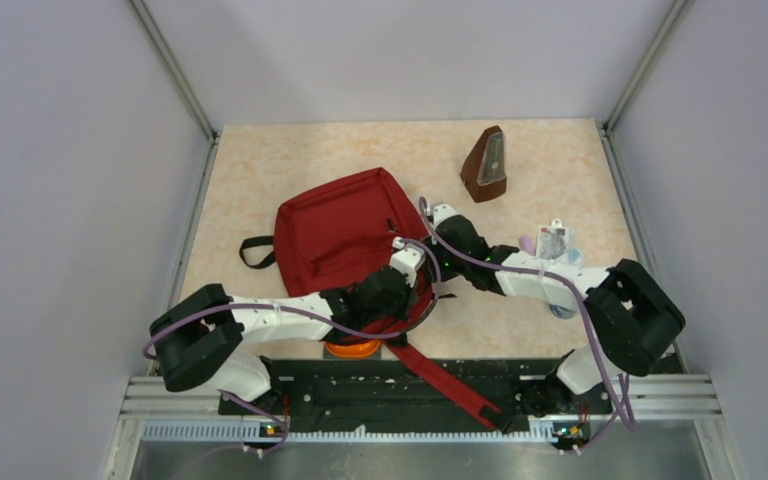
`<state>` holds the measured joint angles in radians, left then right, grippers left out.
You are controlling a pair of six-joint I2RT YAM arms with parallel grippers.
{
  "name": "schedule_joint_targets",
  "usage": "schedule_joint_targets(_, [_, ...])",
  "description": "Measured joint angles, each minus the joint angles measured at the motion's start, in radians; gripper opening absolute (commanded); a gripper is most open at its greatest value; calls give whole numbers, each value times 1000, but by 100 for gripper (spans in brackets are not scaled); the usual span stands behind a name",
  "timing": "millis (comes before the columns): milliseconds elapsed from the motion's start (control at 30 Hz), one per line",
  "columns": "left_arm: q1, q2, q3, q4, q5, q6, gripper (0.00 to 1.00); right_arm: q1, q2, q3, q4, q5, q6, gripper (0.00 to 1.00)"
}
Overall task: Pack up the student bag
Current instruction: Zip the student bag at the center of the board.
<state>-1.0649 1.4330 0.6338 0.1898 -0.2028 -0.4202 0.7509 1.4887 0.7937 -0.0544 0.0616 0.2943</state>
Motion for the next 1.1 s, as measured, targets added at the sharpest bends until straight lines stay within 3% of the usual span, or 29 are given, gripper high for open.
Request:
schedule_joint_targets(333, [0,0,-3,6,0,-2,0,-1,67,48,-14,-7,-68,30])
schedule_joint_targets(533, [0,0,-5,8,0,-5,0,-1,100,54,-18,-11,-84,15])
schedule_joint_targets(600, [0,0,-6,9,0,-5,0,0,106,54,-17,-14,-87,1])
schedule_joint_targets(633, [0,0,-6,10,0,-6,0,0,108,56,-18,-16,-89,0])
schedule_joint_targets(900, [-1,0,-8,13,0,-14,0,2,105,57,-15,57,-51,0])
schedule_joint_targets(1100, [-1,0,-13,36,-1,-23,0,3,-9,19,48,152,2,0])
